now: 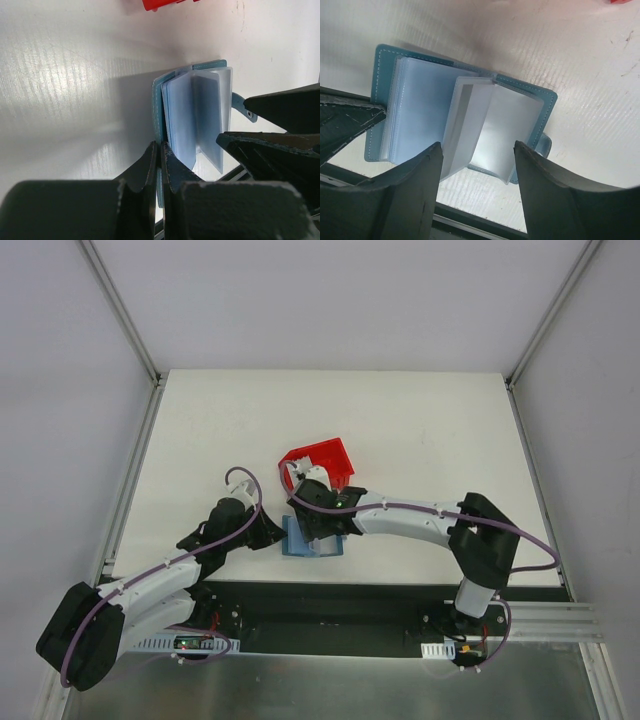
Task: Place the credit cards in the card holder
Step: Turn over the card slot in the card holder, then pick up the credit card from the storage box.
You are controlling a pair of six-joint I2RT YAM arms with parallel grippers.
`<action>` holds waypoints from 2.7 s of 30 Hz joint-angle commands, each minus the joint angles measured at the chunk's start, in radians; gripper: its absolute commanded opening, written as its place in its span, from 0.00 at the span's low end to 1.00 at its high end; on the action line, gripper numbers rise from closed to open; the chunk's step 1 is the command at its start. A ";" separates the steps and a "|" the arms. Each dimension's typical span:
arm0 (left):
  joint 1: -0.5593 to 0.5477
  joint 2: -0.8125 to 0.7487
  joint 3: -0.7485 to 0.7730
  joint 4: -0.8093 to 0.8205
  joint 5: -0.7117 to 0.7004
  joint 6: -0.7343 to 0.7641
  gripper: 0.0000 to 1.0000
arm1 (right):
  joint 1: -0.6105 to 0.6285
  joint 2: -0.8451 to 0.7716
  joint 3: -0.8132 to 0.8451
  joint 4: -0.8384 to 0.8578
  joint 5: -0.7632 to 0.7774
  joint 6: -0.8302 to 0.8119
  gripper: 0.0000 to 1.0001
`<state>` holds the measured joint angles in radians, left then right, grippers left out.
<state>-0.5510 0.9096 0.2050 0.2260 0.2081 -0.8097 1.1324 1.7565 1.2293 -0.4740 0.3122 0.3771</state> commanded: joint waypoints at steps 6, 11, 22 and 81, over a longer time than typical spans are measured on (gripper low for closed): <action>-0.012 0.006 0.001 0.013 -0.013 0.026 0.00 | -0.010 -0.084 -0.028 -0.083 0.070 0.003 0.58; -0.012 0.018 0.001 0.013 -0.016 0.027 0.00 | -0.025 -0.107 -0.057 -0.084 0.070 0.008 0.55; -0.012 0.029 -0.003 0.018 -0.022 0.023 0.00 | -0.052 -0.083 -0.117 -0.064 0.047 0.022 0.51; -0.012 0.104 0.048 0.045 -0.027 0.020 0.00 | -0.442 0.423 0.541 0.087 -0.601 -0.191 0.87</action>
<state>-0.5510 0.9993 0.2203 0.2497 0.1993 -0.8028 0.6949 2.1551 1.7351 -0.4049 -0.2489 0.1692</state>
